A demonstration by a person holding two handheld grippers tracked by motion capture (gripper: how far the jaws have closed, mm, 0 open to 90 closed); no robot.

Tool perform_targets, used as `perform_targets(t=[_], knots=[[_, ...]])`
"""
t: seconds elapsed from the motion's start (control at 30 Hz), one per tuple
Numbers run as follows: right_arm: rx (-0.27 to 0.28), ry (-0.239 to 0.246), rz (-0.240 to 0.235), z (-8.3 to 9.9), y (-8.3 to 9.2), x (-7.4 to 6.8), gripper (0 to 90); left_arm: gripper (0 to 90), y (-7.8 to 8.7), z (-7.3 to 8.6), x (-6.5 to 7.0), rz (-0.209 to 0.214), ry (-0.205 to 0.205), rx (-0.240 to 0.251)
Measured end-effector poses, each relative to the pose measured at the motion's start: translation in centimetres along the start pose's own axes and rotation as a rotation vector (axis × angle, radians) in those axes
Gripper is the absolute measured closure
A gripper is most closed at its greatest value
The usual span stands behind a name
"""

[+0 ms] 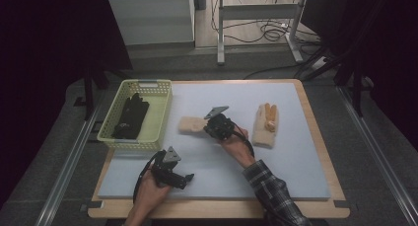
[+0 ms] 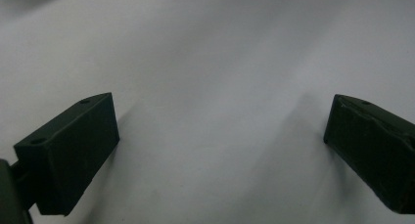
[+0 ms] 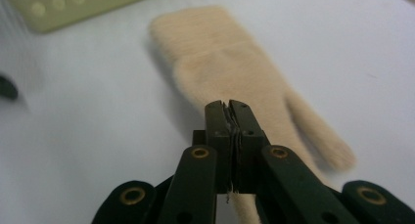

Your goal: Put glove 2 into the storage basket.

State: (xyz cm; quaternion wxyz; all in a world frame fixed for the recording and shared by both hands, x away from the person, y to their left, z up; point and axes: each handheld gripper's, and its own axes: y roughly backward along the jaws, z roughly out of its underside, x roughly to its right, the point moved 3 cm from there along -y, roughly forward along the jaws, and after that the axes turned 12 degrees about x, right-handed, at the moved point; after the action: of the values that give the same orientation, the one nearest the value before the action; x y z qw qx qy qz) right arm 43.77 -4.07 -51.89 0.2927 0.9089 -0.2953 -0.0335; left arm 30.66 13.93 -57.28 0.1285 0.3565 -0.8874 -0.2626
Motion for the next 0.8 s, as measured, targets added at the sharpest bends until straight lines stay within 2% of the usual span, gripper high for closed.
perform_targets(t=[0.07,0.1,0.13,0.17,0.23,0.37,0.4,0.43,0.5,0.57,0.67,0.7,0.8], knots=[[-0.021,-0.011,0.022,0.9,1.3,1.1,81.3,0.0,0.0,0.0,0.0,0.000,0.001,0.000],[-0.032,-0.025,0.050,1.5,1.9,1.8,73.2,0.0,0.0,0.0,0.0,0.000,0.000,-0.001],[-0.034,-0.042,0.079,2.0,2.4,2.5,69.4,0.0,0.0,0.0,0.0,0.000,0.000,-0.001],[-0.031,-0.071,0.082,2.5,3.0,3.1,68.6,0.0,0.0,0.0,0.0,0.000,-0.001,-0.001],[-0.004,-0.140,0.058,3.3,4.3,3.7,69.4,0.0,0.0,0.0,0.0,0.000,-0.001,-0.001],[-0.008,-0.208,-0.001,5.2,5.6,3.2,78.7,0.0,0.0,0.0,0.0,0.001,0.001,0.000],[-0.008,-0.208,-0.001,5.2,5.6,3.2,78.7,0.0,0.0,0.0,0.0,0.001,0.001,0.000],[-0.025,-0.188,-0.001,5.9,5.5,2.8,79.8,0.0,0.0,0.0,0.0,0.000,0.001,0.000],[-0.039,-0.158,0.040,6.4,4.9,2.7,79.9,0.0,0.0,0.0,0.0,0.000,0.001,0.000],[-0.031,-0.149,0.072,6.6,4.3,3.5,80.0,0.0,0.0,0.0,0.0,0.000,0.001,0.001],[-0.014,-0.174,0.117,6.4,3.3,5.0,80.1,0.0,0.0,0.0,0.0,0.001,0.002,0.001],[-0.008,-0.173,0.146,6.2,2.8,5.9,80.0,0.0,0.0,0.0,0.0,0.001,0.001,0.000],[-0.019,-0.188,0.191,5.8,2.1,7.4,79.4,0.0,0.0,0.0,0.0,0.002,-0.002,-0.002]])
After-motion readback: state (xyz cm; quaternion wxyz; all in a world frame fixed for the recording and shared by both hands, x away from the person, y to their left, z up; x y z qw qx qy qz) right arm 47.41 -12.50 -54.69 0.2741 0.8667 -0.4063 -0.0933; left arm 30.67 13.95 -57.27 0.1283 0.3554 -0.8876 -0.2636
